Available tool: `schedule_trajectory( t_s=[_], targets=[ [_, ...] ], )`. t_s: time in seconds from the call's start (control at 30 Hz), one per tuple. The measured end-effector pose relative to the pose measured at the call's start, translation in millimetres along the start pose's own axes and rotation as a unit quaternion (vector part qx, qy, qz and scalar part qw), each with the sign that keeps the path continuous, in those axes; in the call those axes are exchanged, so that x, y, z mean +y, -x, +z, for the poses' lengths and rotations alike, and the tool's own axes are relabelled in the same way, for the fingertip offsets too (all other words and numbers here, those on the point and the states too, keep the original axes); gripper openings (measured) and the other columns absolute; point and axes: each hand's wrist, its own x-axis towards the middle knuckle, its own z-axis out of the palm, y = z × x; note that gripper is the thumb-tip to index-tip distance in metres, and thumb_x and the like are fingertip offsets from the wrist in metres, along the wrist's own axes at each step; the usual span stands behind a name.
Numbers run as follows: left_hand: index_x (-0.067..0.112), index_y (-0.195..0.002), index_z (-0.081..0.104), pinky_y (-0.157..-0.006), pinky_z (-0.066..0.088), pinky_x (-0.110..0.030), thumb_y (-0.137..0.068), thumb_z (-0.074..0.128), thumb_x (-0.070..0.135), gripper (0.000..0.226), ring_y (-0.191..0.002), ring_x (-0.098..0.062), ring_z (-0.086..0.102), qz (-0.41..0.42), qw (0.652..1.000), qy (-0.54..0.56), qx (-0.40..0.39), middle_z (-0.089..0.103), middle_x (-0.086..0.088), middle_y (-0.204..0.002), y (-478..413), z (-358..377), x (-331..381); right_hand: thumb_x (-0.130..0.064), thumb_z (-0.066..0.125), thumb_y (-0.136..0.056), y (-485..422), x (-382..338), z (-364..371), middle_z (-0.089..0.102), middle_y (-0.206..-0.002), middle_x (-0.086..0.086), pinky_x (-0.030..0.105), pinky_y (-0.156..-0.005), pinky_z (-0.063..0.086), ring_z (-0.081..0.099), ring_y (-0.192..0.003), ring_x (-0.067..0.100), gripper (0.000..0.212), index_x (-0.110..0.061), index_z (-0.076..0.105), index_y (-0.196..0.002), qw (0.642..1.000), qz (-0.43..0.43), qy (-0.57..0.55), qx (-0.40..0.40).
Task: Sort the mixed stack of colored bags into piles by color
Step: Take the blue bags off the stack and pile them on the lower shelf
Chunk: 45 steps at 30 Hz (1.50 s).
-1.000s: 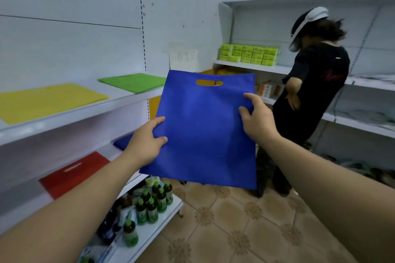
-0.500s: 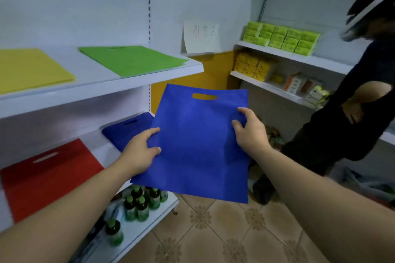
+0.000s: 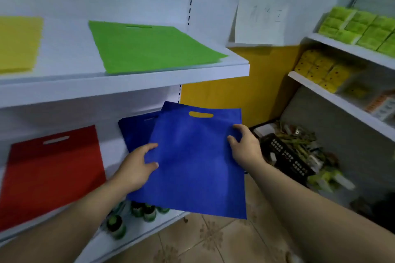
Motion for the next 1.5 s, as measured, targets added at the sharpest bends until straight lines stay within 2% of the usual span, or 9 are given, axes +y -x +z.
schedule_trajectory(
  t_s=[0.17,0.33,0.57,0.7,0.77,0.87,1.2,1.37,1.5],
  targets=[
    [0.015,-0.138,0.044,-0.082,0.043,-0.019,-0.091,0.058,0.003,0.050,-0.105,-0.013,0.051,-0.077,0.993,0.019,0.085,0.046,-0.003,-0.136,-33,22,-22,-0.019,0.053,-0.097,-80,11,50,0.052,-0.128,-0.001,0.027,-0.083,0.043,0.049,-0.104,0.014,0.040,-0.018,0.044,-0.136,0.990,-0.032,-0.082,-0.109],
    [0.015,-0.140,0.040,-0.105,0.034,-0.029,-0.092,0.057,0.009,0.051,-0.128,-0.023,0.042,-0.131,0.980,-0.051,0.139,0.037,-0.007,-0.145,-59,34,-54,-0.003,0.051,-0.094,-130,24,107,0.051,-0.125,-0.003,0.027,-0.085,0.046,0.048,-0.101,0.013,0.043,-0.016,0.045,-0.134,0.972,-0.060,-0.085,-0.211],
    [0.012,-0.143,0.035,-0.104,0.028,-0.023,-0.092,0.059,0.014,0.056,-0.130,-0.022,0.038,-0.144,0.967,-0.099,0.183,0.035,-0.010,-0.146,-102,40,-91,-0.014,0.054,-0.096,-187,37,190,0.049,-0.137,0.007,0.036,-0.105,0.042,0.048,-0.124,0.025,0.040,-0.013,0.047,-0.136,0.965,-0.135,-0.032,-0.223],
    [0.029,-0.151,0.012,-0.117,0.017,-0.033,-0.068,0.067,0.065,0.106,-0.144,-0.019,0.010,-0.172,0.971,-0.135,0.095,-0.008,0.003,-0.158,-113,46,-111,-0.038,0.052,-0.097,-207,40,217,0.033,-0.149,0.009,0.039,-0.111,0.033,0.035,-0.135,0.028,0.060,-0.014,0.031,-0.147,0.959,-0.163,0.057,-0.224],
    [0.039,-0.149,0.002,-0.119,0.012,-0.041,-0.040,0.050,0.095,0.131,-0.146,-0.018,-0.003,-0.183,0.968,-0.167,0.031,-0.022,0.010,-0.155,-110,53,-119,-0.052,0.051,-0.092,-208,45,222,0.022,-0.155,0.009,0.041,-0.113,0.027,0.026,-0.141,0.030,0.073,-0.020,0.023,-0.151,0.951,-0.162,0.115,-0.236],
    [0.042,-0.148,-0.004,-0.118,0.000,-0.042,-0.026,0.022,0.105,0.140,-0.144,-0.021,-0.014,-0.160,0.950,-0.266,-0.028,-0.024,0.010,-0.154,-104,64,-125,-0.059,0.053,-0.088,-205,51,224,0.015,-0.158,0.009,0.043,-0.113,0.026,0.021,-0.143,0.031,0.078,-0.026,0.020,-0.151,0.937,-0.156,0.165,-0.265],
    [0.033,-0.150,0.005,-0.117,0.003,-0.034,-0.023,0.013,0.105,0.147,-0.145,-0.015,-0.004,-0.147,0.957,-0.251,-0.003,-0.011,0.008,-0.158,-97,65,-117,-0.053,0.047,-0.094,-198,47,217,0.024,-0.153,0.008,0.040,-0.110,0.032,0.029,-0.138,0.030,0.063,-0.020,0.032,-0.145,0.923,-0.186,0.202,-0.270],
    [0.029,-0.152,0.008,-0.116,0.006,-0.030,-0.077,0.055,0.069,0.097,-0.145,-0.012,0.001,-0.148,0.966,-0.214,-0.002,-0.009,0.007,-0.159,-72,43,-83,-0.054,0.044,-0.095,-177,18,186,0.027,-0.153,0.011,0.042,-0.109,0.035,0.031,-0.137,0.030,0.068,-0.015,0.027,-0.148,0.914,-0.202,0.222,-0.274],
    [0.027,-0.151,0.017,-0.115,0.012,-0.030,-0.085,0.060,0.052,0.082,-0.145,-0.014,0.008,-0.117,0.964,-0.235,0.031,0.001,0.004,-0.160,-39,13,-52,-0.054,0.043,-0.095,-140,-18,148,0.030,-0.151,0.011,0.039,-0.105,0.039,0.038,-0.132,0.031,0.069,-0.013,0.028,-0.148,0.912,-0.221,0.224,-0.263]
  ],
)
